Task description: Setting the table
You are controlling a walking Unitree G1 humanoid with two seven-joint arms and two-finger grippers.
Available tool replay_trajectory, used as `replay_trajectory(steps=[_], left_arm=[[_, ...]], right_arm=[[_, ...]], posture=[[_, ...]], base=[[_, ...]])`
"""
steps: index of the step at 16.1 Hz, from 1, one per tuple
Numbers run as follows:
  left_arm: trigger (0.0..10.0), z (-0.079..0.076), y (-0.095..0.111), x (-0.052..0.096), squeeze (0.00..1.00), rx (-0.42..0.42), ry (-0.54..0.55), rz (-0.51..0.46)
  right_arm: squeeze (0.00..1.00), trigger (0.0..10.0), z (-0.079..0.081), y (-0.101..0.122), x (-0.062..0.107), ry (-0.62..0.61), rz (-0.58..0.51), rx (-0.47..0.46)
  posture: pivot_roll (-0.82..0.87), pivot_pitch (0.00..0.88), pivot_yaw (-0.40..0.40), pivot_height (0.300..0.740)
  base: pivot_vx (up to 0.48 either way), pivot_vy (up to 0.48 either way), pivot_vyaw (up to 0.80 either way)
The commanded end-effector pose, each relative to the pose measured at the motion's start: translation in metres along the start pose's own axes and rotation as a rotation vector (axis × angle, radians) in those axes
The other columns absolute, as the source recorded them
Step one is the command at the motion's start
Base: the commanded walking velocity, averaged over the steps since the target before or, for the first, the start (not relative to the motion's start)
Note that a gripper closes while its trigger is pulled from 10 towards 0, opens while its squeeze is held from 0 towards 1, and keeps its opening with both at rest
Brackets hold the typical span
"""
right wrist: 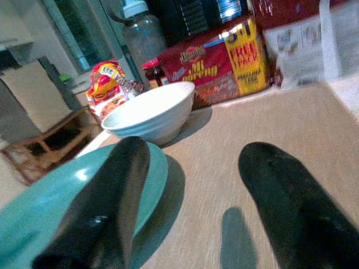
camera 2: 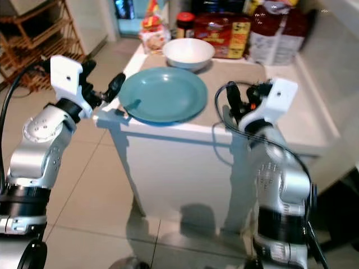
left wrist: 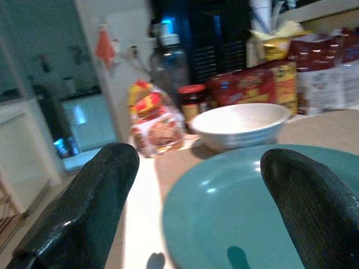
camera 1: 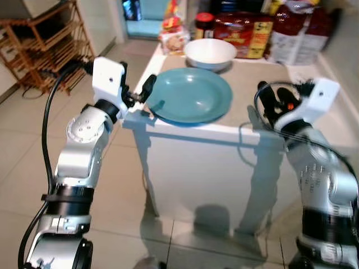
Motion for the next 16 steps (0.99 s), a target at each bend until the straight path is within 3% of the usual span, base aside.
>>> replay_trajectory(steps=[1,5,7,9,11,13,15,16], left_arm=[[10.0,-0.008,-0.011,0.003,0.0,-0.004,-0.047,0.035],[10.0,-0.015,-0.015,0.011,0.0,0.028,-0.1,0.048],[10.0,-0.023,-0.002,0.025,0.0,0.105,-0.163,0.005],[10.0,-0.047,0.009,0.051,0.0,0.124,-0.334,0.0],[10.0,-0.061,0.01,0.066,0.0,0.113,-0.428,0.032],[10.0,-0.059,0.008,0.071,0.0,0.103,-0.431,0.064],[10.0,-0.061,0.009,0.074,0.0,0.113,-0.442,0.075],[10.0,-0.063,0.01,0.077,0.0,0.115,-0.456,0.085]], right_arm=[[1.0,10.0,0.001,-0.005,-0.015,0.027,0.106,-0.085],[1.0,10.0,-0.005,-0.003,-0.039,0.048,0.203,-0.19],[1.0,10.0,-0.011,-0.004,-0.052,0.013,0.257,-0.206],[0.0,10.0,-0.008,-0.016,-0.061,-0.004,0.371,-0.227],[0.0,10.0,0.005,-0.021,-0.067,0.054,0.4,-0.263],[0.0,10.0,0.016,-0.032,-0.074,0.071,0.441,-0.243],[0.0,10.0,0.023,-0.037,-0.074,0.09,0.473,-0.292],[0.0,10.0,0.019,-0.046,-0.071,0.059,0.52,-0.278]], posture=[[0.07,0.048,0.022,0.74],[0.06,0.034,0.007,0.74],[0.06,0.02,-0.029,0.74],[0.09,0.013,-0.052,0.74],[0.1,0.01,-0.061,0.74],[0.12,0.018,-0.061,0.74],[0.12,0.018,-0.059,0.74],[0.13,0.019,-0.057,0.74]], base=[[0.0,0.0,0.0],[0.0,0.0,0.0],[0.0,0.0,0.0],[0.0,0.0,0.0],[0.0,0.0,0.0],[0.0,0.0,0.0],[0.0,0.0,0.0],[0.0,0.0,0.0]])
Point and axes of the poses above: a point about 5 cm out from each wrist's last joint towards the gripper, its own x axis pointing back from the gripper into the wrist, its own y axis along the axis of the wrist's last joint, z = x × y, the point moved 6 cm from there along -x, pointing out of the wrist towards the gripper, and after that the axes turned 6 degrees about -x, right-handed, at the moved point
